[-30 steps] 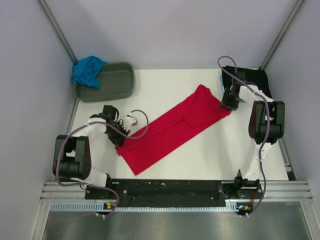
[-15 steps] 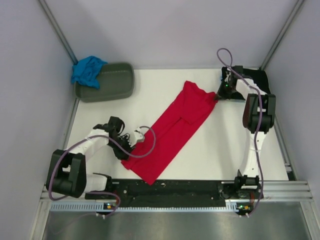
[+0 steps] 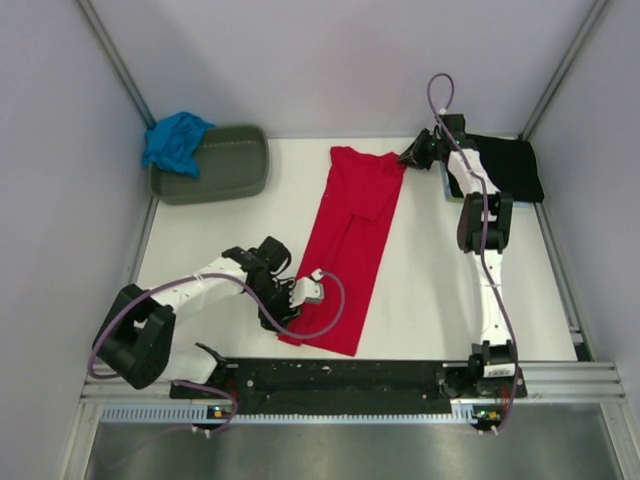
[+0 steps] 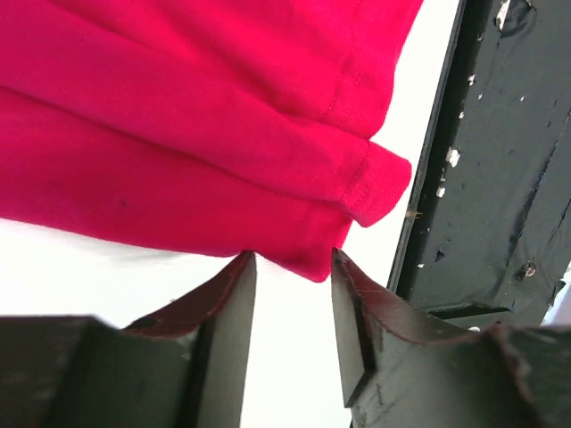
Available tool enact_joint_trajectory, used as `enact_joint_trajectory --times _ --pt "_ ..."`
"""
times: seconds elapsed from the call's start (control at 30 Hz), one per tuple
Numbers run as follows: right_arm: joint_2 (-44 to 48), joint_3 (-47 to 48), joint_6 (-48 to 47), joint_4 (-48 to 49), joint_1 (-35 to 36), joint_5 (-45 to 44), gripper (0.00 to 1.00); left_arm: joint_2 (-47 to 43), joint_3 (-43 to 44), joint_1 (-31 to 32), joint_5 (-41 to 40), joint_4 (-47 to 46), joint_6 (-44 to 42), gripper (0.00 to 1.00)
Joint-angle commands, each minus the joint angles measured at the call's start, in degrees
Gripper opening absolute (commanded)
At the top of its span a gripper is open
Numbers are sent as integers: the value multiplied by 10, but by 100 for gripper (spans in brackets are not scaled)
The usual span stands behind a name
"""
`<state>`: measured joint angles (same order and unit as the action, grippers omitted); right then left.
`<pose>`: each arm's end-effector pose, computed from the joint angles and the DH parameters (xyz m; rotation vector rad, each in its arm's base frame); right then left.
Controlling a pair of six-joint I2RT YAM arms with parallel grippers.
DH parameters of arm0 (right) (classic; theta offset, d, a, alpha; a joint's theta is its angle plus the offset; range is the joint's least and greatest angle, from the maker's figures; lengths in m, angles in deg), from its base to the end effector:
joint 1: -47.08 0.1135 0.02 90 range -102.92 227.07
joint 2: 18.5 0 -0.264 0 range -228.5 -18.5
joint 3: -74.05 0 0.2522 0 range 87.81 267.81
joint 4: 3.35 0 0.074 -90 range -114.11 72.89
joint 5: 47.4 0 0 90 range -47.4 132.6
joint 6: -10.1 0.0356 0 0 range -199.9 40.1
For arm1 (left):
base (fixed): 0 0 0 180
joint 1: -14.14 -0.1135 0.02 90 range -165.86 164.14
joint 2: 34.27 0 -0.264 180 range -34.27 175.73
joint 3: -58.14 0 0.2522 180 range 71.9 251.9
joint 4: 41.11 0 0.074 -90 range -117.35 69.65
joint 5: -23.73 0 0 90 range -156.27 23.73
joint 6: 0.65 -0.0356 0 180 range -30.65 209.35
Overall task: Fold and stack the t-shirts
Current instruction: Rotate the tshirt 90 degrees
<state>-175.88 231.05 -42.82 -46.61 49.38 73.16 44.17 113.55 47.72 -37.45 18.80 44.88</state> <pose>0.5904 0.0418 0.1411 0.4461 2.3570 0.9566 0.1672 -0.1316 0.1691 1.8530 2.2136 -0.7214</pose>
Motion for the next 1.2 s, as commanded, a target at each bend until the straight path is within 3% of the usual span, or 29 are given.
enact_joint_trajectory --times 0.0,0.13,0.23,0.37,0.43,0.57,0.63,0.77,0.93,1.17 --pt "42 -12 9 65 2 -21 31 -34 28 -1 8 17 -4 45" --pt "149 -105 -46 64 2 -11 48 -84 20 -40 -27 -2 9 46" --pt "252 -194 -100 59 8 -45 53 -101 19 -97 -58 -46 63 45" --pt "398 -331 -174 51 38 -112 57 -97 36 -182 -11 -69 98 41" --pt "455 -408 -196 51 65 -117 52 -84 51 -188 16 -56 102 39" --pt "526 -533 -235 52 168 -89 17 -59 65 -199 69 -42 118 34" --pt "544 -581 -247 54 227 -78 1 -65 60 -211 57 -60 137 34" --pt "547 -637 -253 62 339 -59 0 -84 52 -267 -1 -103 197 34" --pt "524 -648 -261 75 462 -75 0 -109 50 -402 -11 -129 239 35" --pt "420 -584 -272 30 537 -107 0 -132 39 -431 -26 -144 236 37"
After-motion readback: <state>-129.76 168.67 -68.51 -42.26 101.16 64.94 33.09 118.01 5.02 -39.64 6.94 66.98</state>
